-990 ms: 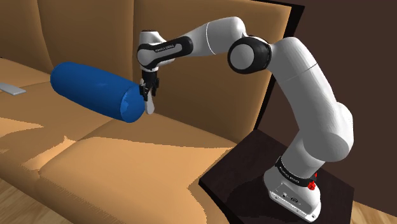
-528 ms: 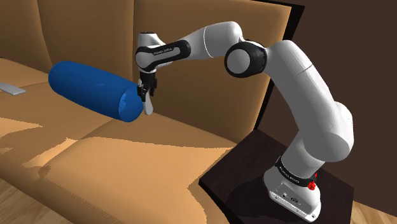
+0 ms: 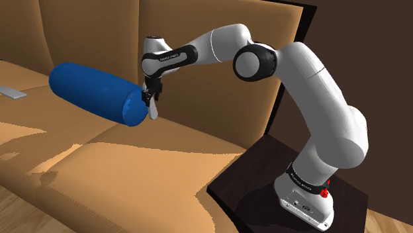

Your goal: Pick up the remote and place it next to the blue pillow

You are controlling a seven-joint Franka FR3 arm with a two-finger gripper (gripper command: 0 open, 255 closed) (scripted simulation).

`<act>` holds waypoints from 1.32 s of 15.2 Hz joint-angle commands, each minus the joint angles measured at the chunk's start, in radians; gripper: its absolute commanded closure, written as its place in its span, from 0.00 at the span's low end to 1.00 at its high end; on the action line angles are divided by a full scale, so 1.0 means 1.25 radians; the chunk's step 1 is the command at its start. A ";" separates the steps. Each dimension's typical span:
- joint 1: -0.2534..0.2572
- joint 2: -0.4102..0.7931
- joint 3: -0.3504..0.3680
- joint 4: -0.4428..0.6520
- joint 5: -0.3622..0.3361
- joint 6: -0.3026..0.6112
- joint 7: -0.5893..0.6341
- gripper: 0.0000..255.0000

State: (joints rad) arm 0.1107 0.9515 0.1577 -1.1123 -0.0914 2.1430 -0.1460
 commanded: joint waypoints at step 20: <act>-0.015 0.014 -0.004 -0.023 0.010 -0.051 -0.005 0.00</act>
State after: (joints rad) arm 0.1094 0.9948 0.1657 -1.1346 -0.0769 2.0428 -0.1551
